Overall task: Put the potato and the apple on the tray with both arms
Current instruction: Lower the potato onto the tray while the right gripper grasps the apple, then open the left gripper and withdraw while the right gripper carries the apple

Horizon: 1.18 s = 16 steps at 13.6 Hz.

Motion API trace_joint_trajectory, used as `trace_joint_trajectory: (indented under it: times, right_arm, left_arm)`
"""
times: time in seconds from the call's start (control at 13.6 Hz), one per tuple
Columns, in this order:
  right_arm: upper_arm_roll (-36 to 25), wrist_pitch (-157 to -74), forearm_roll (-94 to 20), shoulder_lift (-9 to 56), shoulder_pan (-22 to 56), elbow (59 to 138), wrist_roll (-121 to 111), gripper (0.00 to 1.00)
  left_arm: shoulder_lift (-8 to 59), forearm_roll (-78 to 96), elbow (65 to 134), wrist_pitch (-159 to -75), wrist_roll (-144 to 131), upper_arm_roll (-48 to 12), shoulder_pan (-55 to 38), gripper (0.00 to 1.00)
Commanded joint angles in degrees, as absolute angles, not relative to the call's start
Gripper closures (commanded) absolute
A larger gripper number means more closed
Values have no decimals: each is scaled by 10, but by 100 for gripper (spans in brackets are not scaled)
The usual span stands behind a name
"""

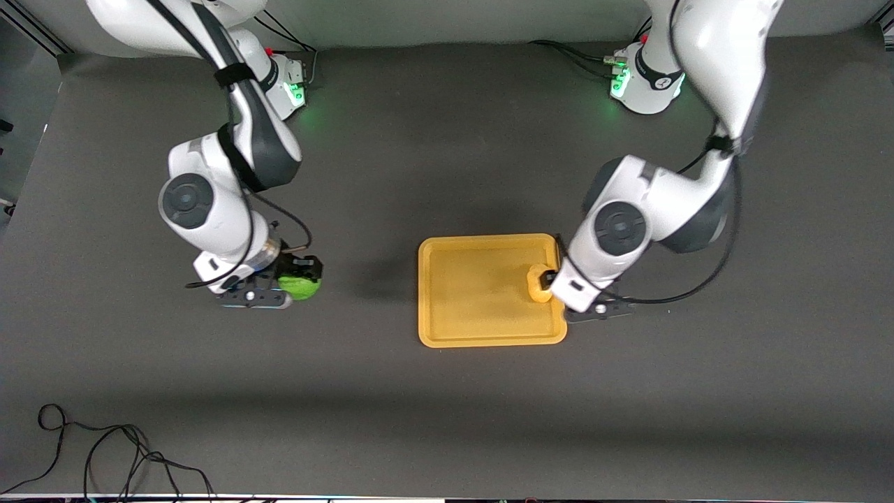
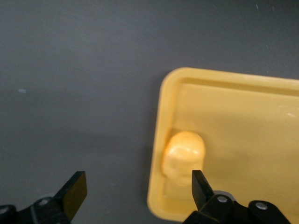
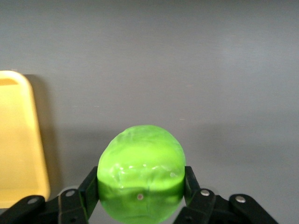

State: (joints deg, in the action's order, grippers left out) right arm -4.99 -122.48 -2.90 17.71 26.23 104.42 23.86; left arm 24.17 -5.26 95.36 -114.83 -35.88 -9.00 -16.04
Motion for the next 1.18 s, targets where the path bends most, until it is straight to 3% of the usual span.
trace_joint_trajectory:
  times: [0.0, 0.51, 0.81, 1.1]
  right_arm:
    - [-55, -1214, -35, 260, 345, 943, 346, 47]
    - [-54, -1214, -54, 487, 432, 683, 470, 45]
    - [-39, -1227, -54, 560, 463, 607, 506, 45]
    - [-40, -1263, -51, 576, 480, 609, 533, 45]
  left_arm:
    - [158, -52, 973, -1092, -292, -94, -105, 0]
    - [25, -11, 976, -978, -50, -92, 51, 0]
    - [-13, -11, 973, -961, -34, -90, 74, 0]
    - [-19, -11, 974, -948, -34, -91, 74, 0]
